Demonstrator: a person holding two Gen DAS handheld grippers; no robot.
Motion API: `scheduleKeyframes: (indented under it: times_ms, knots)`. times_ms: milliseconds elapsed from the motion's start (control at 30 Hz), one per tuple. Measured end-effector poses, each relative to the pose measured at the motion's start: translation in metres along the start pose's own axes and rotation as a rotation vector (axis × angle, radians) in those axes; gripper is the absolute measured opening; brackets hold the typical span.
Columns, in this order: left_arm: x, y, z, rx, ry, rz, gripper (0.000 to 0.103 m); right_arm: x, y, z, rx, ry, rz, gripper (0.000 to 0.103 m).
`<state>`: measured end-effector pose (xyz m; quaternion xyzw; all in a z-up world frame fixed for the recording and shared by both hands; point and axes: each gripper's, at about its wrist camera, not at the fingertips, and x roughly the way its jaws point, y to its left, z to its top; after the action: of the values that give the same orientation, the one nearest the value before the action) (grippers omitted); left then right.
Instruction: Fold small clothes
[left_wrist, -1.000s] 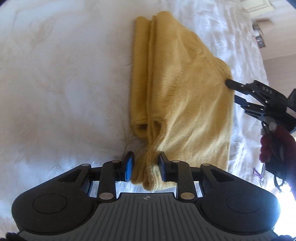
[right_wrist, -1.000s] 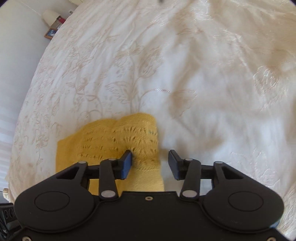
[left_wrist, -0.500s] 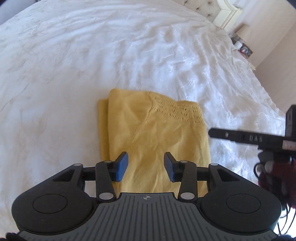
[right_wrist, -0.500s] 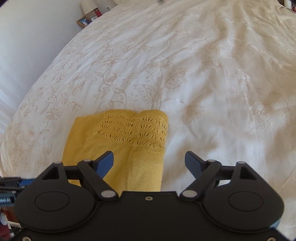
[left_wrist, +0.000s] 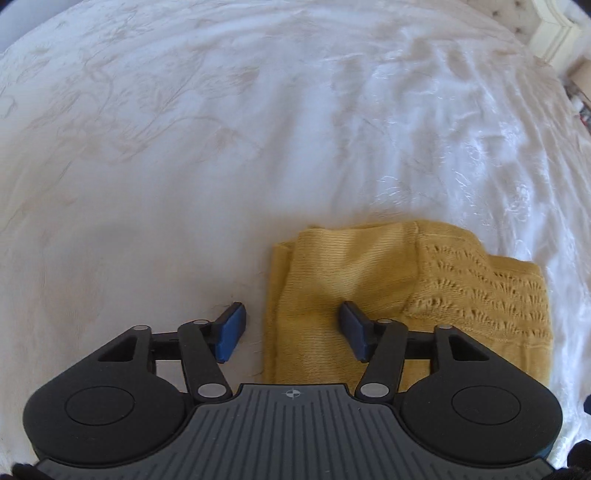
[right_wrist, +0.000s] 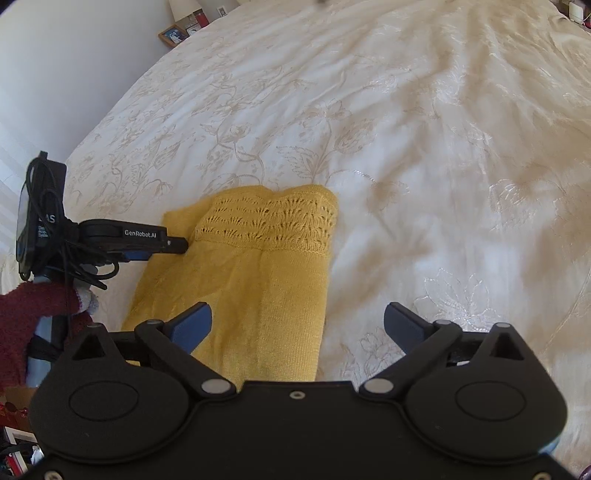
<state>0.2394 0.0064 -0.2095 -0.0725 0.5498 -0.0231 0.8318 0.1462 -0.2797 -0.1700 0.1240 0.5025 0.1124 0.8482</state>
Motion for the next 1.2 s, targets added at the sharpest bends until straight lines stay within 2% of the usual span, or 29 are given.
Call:
scheduleKeyframes:
  times_ms: [33,167,267,367,467,500,533,867,1000,1200]
  knots:
    - [-0.003,0.005,-0.002,-0.003,-0.001,0.0,0.059,0.0,0.001,0.0,-0.003,0.001,0.004,0.102]
    - [-0.019,-0.001,-0.007,0.09,-0.02,0.043,0.059,0.001,0.006,-0.001,-0.016,0.0,0.015,0.102]
    - [-0.037,0.001,-0.013,0.083,-0.033,-0.007,0.059,0.0,0.013,0.001,-0.029,0.002,0.03,0.102]
    - [-0.058,0.002,-0.025,0.062,-0.062,-0.048,0.076,-0.006,0.02,0.001,-0.043,-0.01,0.039,0.102]
    - [-0.083,-0.001,-0.039,0.07,-0.111,-0.041,0.089,-0.013,0.028,-0.001,-0.062,-0.028,0.014,0.102]
    - [-0.09,-0.002,-0.042,0.067,-0.117,-0.04,0.101,-0.016,0.03,-0.002,-0.067,-0.035,0.002,0.102]
    - [-0.096,-0.004,-0.045,0.062,-0.122,-0.03,0.103,-0.019,0.032,-0.002,-0.07,-0.041,-0.011,0.102]
    - [-0.141,-0.024,-0.055,0.065,-0.147,0.052,0.103,-0.048,0.039,-0.006,-0.076,-0.054,-0.053,0.102]
    - [-0.156,-0.033,-0.056,0.053,-0.152,0.122,0.102,-0.062,0.04,-0.008,-0.096,-0.072,-0.051,0.102]
    - [-0.184,-0.044,-0.058,0.043,-0.219,0.151,0.102,-0.088,0.044,-0.011,-0.173,-0.122,-0.078,0.102]
